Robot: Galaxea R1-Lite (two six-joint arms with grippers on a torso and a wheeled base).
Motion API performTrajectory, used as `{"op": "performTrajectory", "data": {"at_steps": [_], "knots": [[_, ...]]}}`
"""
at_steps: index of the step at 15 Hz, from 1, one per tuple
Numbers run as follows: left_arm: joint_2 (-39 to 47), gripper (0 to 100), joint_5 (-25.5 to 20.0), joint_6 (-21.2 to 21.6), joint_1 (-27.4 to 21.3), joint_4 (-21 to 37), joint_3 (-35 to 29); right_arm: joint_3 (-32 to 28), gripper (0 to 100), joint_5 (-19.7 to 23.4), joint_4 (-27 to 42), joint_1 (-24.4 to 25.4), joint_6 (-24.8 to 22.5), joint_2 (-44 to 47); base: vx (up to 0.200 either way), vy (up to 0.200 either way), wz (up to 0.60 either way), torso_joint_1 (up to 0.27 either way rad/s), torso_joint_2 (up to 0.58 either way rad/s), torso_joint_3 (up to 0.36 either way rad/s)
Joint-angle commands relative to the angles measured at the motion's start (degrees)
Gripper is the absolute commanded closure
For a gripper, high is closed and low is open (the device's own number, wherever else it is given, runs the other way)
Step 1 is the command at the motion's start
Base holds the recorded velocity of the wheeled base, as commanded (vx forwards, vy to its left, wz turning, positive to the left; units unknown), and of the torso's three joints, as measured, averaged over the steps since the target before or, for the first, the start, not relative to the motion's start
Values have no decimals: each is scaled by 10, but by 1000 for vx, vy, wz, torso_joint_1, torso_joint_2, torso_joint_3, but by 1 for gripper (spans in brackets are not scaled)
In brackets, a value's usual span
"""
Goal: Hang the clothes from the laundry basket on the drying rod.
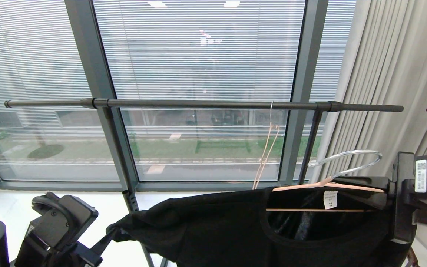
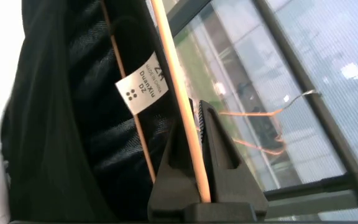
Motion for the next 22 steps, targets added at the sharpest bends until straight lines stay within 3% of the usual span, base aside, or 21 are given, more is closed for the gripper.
{"op": "performTrajectory", "data": {"at_steps": [1,3,6,7,10,14,20,22], "knots": [[-4,0,0,0,1,0,-11,8,100,-30,21,0,25,1,0,0,0,0,0,0],[-14,0,19,1,19,0,-21,36,100,-123,42,3,113,-1,0,0,0,0,0,0],[-20,0,83,3,68,0,-32,74,100,-230,47,3,230,0,0,0,0,0,0,0],[-26,0,93,4,76,0,-34,81,100,-247,47,3,263,0,0,0,0,0,0,0],[-35,0,125,5,80,0,-34,77,100,-249,47,21,300,-3,0,133,0,0,2,2],[-35,0,126,5,80,0,-34,73,100,-250,46,56,301,1,0,200,0,1,4,5],[-36,0,125,5,80,0,-34,45,100,-250,46,58,310,29,0,200,0,3,5,2],[-40,0,124,7,78,0,-35,17,100,-252,45,57,329,54,0,0,0,0,0,0]]}}
